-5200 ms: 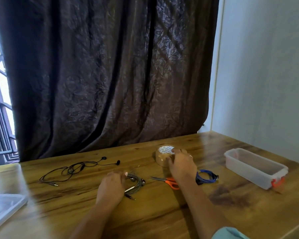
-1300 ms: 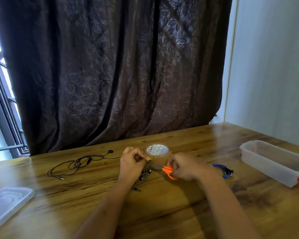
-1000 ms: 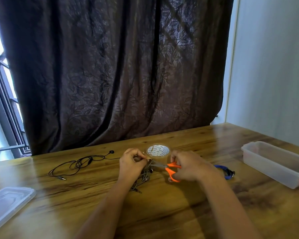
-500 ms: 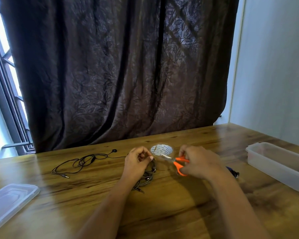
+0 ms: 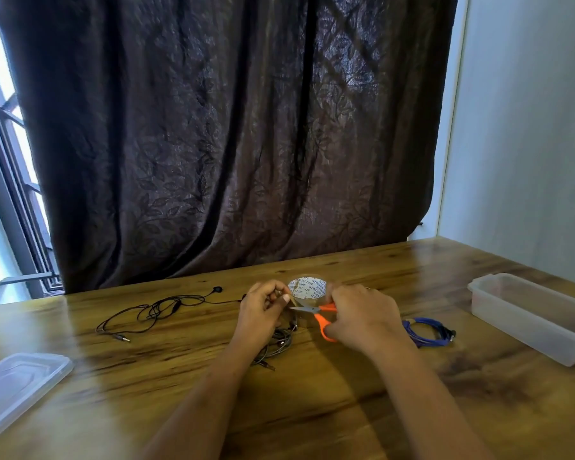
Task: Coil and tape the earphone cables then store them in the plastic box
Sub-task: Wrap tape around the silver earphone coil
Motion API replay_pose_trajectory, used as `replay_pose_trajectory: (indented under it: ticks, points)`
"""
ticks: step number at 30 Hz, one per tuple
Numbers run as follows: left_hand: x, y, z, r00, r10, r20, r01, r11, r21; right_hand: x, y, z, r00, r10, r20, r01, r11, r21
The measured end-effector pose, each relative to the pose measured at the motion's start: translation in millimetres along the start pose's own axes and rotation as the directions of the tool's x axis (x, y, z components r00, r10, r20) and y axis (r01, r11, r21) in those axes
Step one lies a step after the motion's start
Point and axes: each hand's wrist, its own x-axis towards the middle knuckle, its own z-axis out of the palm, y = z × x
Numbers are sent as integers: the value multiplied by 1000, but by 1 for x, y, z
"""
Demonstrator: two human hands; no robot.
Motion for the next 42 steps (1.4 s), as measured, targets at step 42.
replay_pose_trajectory:
  ticks: [42]
  points:
    - [-3, 10, -4, 964, -264, -18, 231, 872, -432, 3, 2, 2, 998, 63, 5, -63, 992, 109]
